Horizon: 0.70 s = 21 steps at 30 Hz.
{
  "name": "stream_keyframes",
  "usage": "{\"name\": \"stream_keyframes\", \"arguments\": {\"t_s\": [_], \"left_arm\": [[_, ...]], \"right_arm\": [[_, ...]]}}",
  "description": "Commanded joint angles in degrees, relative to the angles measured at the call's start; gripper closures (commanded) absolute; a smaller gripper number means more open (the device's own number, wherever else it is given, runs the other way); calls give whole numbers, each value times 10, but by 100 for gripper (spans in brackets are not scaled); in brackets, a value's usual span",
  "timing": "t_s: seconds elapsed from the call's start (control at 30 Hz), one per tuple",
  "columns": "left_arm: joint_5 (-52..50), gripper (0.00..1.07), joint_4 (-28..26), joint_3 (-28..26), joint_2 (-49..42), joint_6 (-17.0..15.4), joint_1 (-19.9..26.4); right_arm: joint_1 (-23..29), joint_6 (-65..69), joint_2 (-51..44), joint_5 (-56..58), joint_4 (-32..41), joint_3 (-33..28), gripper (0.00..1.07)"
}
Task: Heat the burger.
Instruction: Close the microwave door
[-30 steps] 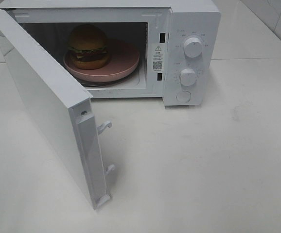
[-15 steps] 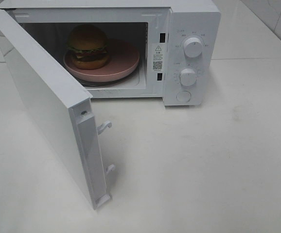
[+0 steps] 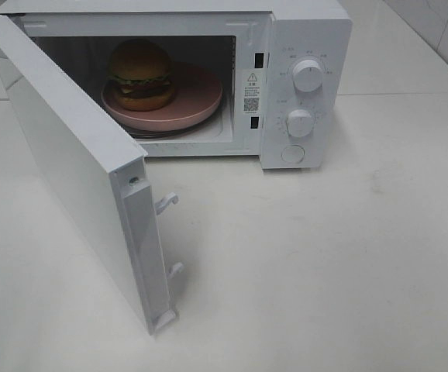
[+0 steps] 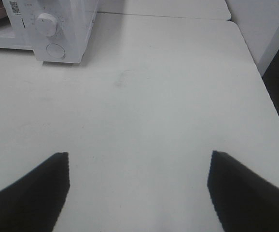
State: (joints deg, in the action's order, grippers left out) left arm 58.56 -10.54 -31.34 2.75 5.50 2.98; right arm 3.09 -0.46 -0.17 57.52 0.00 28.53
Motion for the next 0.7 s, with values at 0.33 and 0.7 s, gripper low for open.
{"name": "stream_keyframes", "arguments": {"t_s": [0.33,0.7], "left_arm": [[-132,79,-6,-5,115,-2,-1],[-315,107,-37,52,193,48,-1]], "right_arm": [[-3,-2,-19,-6,0,0,31],[-3,-2,-19,-6,0,0,31]]}}
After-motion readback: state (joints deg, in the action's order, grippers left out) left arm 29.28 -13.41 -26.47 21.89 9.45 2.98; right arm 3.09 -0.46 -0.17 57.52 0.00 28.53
